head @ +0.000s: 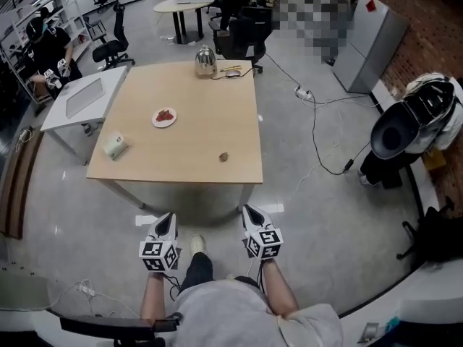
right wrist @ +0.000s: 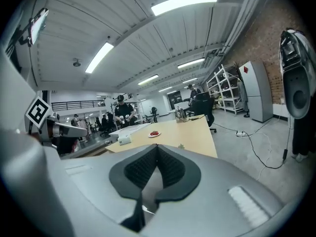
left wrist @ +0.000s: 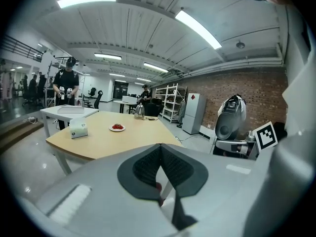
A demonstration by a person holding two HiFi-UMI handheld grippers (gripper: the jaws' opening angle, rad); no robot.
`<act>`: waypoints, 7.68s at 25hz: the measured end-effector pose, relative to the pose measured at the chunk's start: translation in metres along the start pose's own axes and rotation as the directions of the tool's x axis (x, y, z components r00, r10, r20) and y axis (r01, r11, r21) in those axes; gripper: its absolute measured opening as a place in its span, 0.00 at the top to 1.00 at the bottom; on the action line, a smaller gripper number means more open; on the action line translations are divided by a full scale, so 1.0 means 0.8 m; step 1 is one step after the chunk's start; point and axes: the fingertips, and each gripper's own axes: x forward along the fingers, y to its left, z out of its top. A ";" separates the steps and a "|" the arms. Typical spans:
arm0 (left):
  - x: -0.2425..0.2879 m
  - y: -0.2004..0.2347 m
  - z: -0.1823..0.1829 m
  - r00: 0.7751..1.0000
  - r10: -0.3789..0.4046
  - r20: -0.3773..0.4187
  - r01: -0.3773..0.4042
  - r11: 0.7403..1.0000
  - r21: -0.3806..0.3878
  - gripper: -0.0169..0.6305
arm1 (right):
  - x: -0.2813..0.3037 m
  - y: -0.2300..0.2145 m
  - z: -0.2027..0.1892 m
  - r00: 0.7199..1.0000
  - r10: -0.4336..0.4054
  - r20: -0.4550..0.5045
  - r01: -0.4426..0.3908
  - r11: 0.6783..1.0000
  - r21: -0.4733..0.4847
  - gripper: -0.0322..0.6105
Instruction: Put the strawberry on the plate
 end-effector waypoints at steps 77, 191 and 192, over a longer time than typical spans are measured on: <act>0.298 0.271 0.021 0.970 -0.034 -0.240 0.006 0.993 -0.115 0.94 | 0.412 -0.152 -0.109 0.840 -0.251 -0.480 0.168 0.963 -0.209 0.70; 0.405 0.396 0.006 0.899 0.308 -0.311 -0.398 0.872 -0.287 0.94 | 0.894 -0.003 0.017 0.835 0.364 -0.412 -0.472 0.860 -0.196 0.73; 0.405 0.398 0.006 0.899 0.308 -0.313 -0.399 0.870 -0.289 0.94 | 0.896 -0.002 0.015 0.834 0.363 -0.415 -0.472 0.860 -0.196 0.72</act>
